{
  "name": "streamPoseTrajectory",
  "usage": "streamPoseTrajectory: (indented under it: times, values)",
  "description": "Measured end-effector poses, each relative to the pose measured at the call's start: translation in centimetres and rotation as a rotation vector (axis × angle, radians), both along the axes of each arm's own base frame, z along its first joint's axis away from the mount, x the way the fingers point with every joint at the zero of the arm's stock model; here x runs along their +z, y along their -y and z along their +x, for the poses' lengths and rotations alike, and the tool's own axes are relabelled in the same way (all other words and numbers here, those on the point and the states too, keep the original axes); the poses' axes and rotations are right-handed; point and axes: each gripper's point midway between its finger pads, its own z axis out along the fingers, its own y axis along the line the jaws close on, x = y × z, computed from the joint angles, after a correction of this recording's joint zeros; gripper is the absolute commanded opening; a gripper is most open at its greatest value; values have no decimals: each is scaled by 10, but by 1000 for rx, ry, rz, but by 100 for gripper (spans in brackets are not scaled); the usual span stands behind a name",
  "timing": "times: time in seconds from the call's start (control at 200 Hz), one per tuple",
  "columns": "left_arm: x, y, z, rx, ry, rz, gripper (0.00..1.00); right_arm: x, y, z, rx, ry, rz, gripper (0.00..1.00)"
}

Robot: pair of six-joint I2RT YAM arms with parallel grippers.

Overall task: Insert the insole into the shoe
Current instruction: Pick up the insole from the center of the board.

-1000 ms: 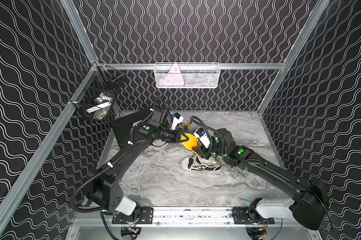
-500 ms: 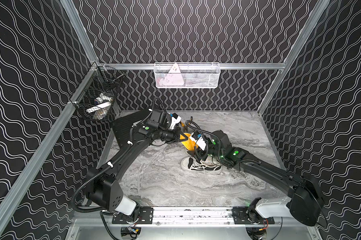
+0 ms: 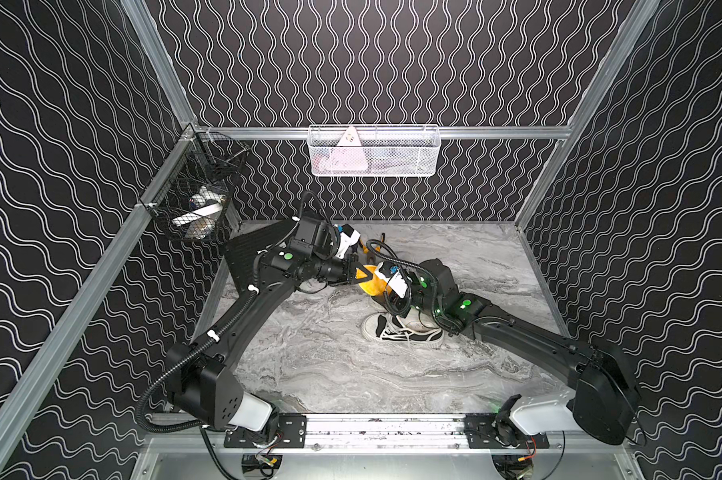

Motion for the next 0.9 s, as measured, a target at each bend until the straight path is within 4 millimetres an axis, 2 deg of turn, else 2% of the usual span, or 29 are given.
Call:
streamPoseTrajectory:
  times: [0.055, 0.13, 0.345, 0.53, 0.691, 0.781, 0.901]
  values:
    - [1, -1, -2, -23, 27, 17, 0, 1, 0, -1, 7, 2, 1, 67]
    - [1, -2, -5, -49, 47, 35, 0, 1, -1, -2, 17, -4, 2, 76]
    - [0, -1, -10, -91, 63, 33, 0, 5, 0, -7, 35, -11, -9, 81]
    - [-3, 2, -16, -120, 57, 8, 0, 6, 0, -9, 57, -4, -27, 83]
    - [9, 6, -20, -168, 111, 1, 0, 18, -8, -15, 123, -14, -27, 83]
    - [13, 8, -23, -184, 123, -9, 0, 25, -13, -18, 163, -10, -14, 82]
    - [16, 8, -22, -189, 137, -9, 0, 24, -17, -22, 191, -23, -6, 78]
